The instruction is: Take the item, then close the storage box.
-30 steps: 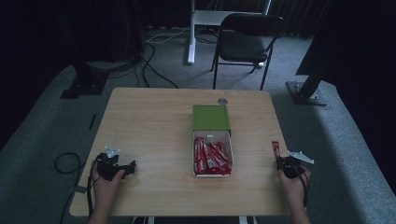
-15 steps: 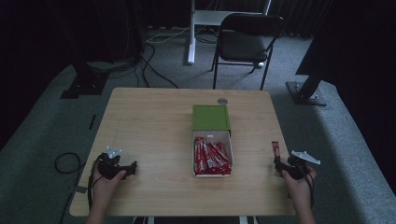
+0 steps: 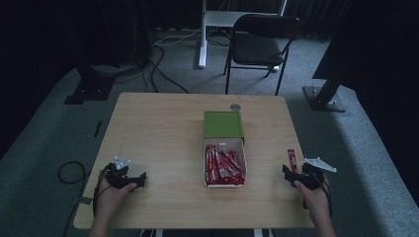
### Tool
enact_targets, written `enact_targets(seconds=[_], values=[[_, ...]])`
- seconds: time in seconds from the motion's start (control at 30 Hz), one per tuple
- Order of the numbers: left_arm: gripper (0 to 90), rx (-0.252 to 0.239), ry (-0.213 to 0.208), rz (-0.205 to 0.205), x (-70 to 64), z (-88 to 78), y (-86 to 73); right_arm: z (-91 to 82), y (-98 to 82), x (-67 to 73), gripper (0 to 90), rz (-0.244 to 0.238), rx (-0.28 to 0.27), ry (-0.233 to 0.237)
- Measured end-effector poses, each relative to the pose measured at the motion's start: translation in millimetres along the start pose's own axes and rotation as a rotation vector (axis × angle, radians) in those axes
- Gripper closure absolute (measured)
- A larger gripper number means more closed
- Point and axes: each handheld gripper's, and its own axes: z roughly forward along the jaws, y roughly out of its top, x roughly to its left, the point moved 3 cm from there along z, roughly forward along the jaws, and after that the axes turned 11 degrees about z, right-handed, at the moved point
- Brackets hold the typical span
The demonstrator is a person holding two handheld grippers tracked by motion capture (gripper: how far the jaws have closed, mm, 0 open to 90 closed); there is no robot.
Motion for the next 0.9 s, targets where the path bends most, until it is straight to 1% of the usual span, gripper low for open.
enact_targets(seconds=[0.1,0.23,0.33,0.4,0.47,0.5,0.57,0.73,0.83,0.87,0.9], values=[[1.9,-0.004,-0.014,0.016,0.4,0.2,0.1,1.4,-0.3,5.0,13.0,-0.024,0.008,0.014],[1.8,-0.004,-0.024,0.03,1.1,0.6,0.5,2.4,-0.5,11.6,13.0,-0.034,0.017,0.037],[1.8,-0.008,-0.027,0.027,0.2,1.3,1.2,2.4,-0.4,14.9,13.0,-0.042,0.02,0.047],[1.8,-0.009,-0.019,0.032,-0.4,1.3,1.7,2.0,-0.3,19.7,13.1,-0.057,0.025,0.062],[1.9,-0.008,-0.012,0.053,-2.4,0.8,2.7,0.5,0.2,23.9,13.1,-0.066,0.024,0.071],[1.9,-0.008,-0.011,0.056,-4.3,0.8,3.5,-0.5,0.7,25.7,13.1,-0.069,0.024,0.078],[1.9,-0.006,-0.03,0.084,-8.5,0.2,5.4,-2.1,1.6,29.0,13.1,-0.074,0.023,0.089],[1.9,-0.056,-0.068,0.125,-24.1,-3.7,16.3,-6.5,4.9,38.1,13.1,-0.092,0.015,0.118],[1.9,-0.074,-0.094,0.149,-34.8,-6.2,23.5,-9.3,6.6,43.5,13.1,-0.105,0.011,0.132],[1.8,-0.074,-0.098,0.16,-38.4,-7.1,25.6,-10.1,7.2,45.2,13.1,-0.111,0.009,0.137],[1.8,-0.075,-0.094,0.183,-42.3,-7.5,27.5,-11.1,7.6,47.0,13.1,-0.117,0.009,0.141]])
